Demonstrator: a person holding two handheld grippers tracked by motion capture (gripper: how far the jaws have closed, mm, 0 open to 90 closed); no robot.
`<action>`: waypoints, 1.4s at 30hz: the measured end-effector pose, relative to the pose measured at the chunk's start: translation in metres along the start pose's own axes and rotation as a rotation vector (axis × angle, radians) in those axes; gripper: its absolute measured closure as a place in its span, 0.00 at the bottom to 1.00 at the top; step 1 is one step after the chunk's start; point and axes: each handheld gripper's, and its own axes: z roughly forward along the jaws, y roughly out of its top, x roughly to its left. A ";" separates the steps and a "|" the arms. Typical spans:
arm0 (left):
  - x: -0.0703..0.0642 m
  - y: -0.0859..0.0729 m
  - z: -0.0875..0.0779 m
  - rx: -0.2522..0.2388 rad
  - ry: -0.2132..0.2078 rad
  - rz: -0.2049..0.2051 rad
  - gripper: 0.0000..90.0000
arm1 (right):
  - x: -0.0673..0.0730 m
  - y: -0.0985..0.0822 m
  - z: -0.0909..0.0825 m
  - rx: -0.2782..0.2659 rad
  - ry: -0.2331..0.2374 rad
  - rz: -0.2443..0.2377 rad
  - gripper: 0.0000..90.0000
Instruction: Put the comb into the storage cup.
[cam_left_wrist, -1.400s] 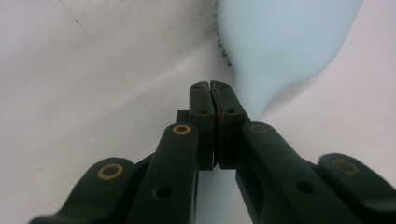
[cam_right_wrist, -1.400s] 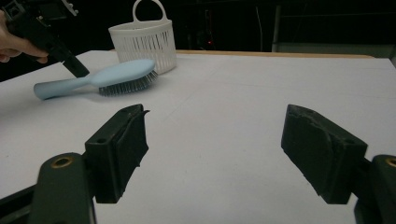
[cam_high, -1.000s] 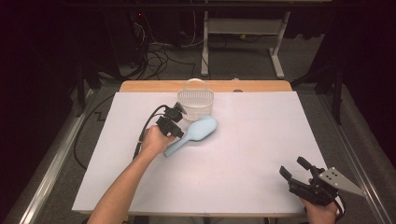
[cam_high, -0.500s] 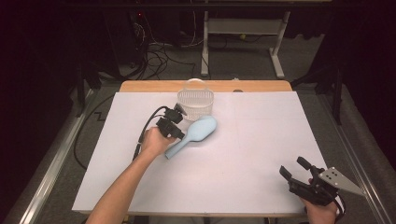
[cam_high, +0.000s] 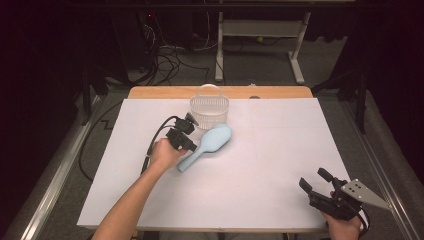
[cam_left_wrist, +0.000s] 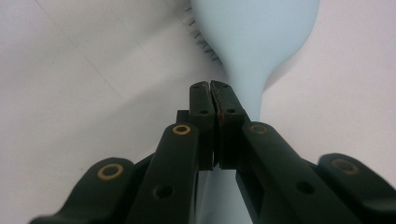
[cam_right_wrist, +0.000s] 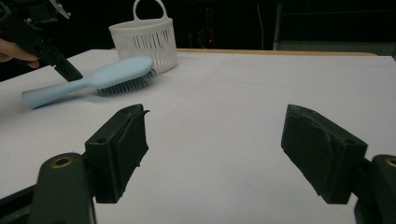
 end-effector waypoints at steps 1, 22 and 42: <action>0.000 0.000 0.000 0.001 -0.002 0.003 0.96 | 0.000 0.000 0.000 0.000 0.000 0.000 0.26; -0.008 -0.014 -0.005 -0.060 -0.029 0.003 0.88 | 0.000 0.000 0.000 -0.001 -0.006 -0.001 0.26; -0.028 -0.005 0.010 -0.060 0.046 0.025 0.57 | 0.001 0.000 0.000 0.004 -0.007 -0.008 0.26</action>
